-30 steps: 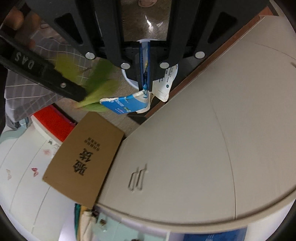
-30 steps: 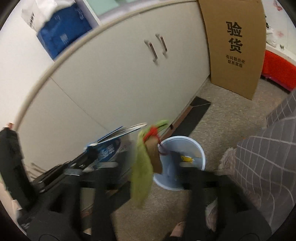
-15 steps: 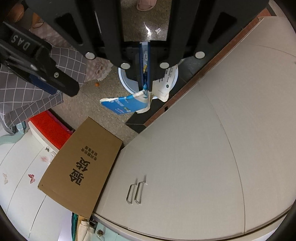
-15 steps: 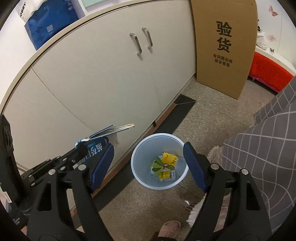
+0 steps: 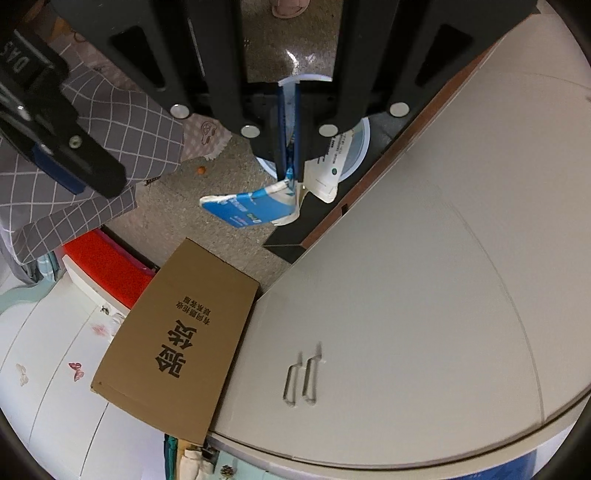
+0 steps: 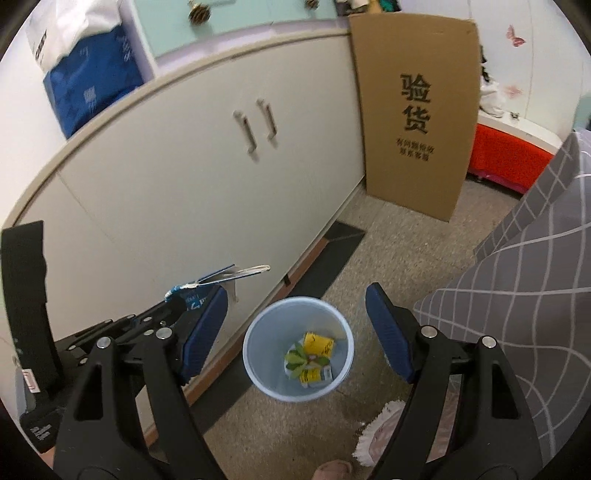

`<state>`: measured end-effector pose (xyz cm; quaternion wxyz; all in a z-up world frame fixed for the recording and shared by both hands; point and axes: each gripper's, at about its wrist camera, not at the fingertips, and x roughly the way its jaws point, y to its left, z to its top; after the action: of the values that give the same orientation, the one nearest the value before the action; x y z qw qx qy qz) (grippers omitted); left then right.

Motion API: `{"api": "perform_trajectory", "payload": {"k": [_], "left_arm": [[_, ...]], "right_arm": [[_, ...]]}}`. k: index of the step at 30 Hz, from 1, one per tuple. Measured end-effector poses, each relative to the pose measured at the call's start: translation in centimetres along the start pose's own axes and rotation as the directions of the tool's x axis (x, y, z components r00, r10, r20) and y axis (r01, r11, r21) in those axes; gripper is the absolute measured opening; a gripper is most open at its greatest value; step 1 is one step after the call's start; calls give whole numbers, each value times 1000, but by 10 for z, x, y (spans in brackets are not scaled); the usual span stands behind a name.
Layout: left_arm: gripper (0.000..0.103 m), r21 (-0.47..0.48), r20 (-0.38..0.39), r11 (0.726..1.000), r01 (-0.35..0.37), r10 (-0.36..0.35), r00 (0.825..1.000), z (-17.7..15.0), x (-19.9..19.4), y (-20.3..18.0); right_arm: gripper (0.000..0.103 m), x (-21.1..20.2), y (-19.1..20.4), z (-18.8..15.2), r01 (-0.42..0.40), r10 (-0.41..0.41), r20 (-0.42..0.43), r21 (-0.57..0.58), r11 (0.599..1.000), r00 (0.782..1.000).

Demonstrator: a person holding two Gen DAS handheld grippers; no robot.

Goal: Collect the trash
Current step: 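Carry both to the wastebasket and open both tools to drop them, then swing both tools back toward the remaining trash on the table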

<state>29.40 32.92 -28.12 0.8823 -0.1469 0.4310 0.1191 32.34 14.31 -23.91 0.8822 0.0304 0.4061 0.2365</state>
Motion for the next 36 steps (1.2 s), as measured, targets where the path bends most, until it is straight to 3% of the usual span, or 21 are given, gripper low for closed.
{"api": "perform_trajectory", "payload": {"k": [3, 4, 5, 7, 11, 21, 30, 36], "left_arm": [[5, 6, 7, 1000, -3, 3, 1000, 7, 1, -4], [12, 3, 4, 1000, -12, 12, 1000, 9, 2, -5], [43, -2, -5, 1000, -13, 13, 1000, 11, 4, -5], [79, -21, -13, 1000, -3, 2, 1000, 14, 6, -4], [79, -11, 22, 999, -37, 37, 999, 12, -6, -6], [79, -33, 77, 999, -9, 11, 997, 10, -49, -9], [79, -37, 165, 998, 45, -38, 986, 6, -116, -32], [81, 24, 220, 996, 84, -87, 972, 0, -158, -79]], "right_arm": [[77, -3, -6, 3, 4, -5, 23, 22, 1000, 1000], [78, -4, -6, 4, 6, -7, 23, 24, 1000, 1000], [78, -4, -7, 4, 7, -8, 22, 28, 1000, 1000], [78, -5, -10, 3, 10, -11, 22, 34, 999, 1000], [78, -7, -11, 4, 11, -12, 20, 38, 999, 1000], [78, -36, -3, 7, 1, -3, 54, 35, 999, 999], [79, -103, -7, 16, -31, 23, 155, 49, 998, 988], [80, -167, -34, 18, -27, 6, 241, 86, 996, 970]]}}
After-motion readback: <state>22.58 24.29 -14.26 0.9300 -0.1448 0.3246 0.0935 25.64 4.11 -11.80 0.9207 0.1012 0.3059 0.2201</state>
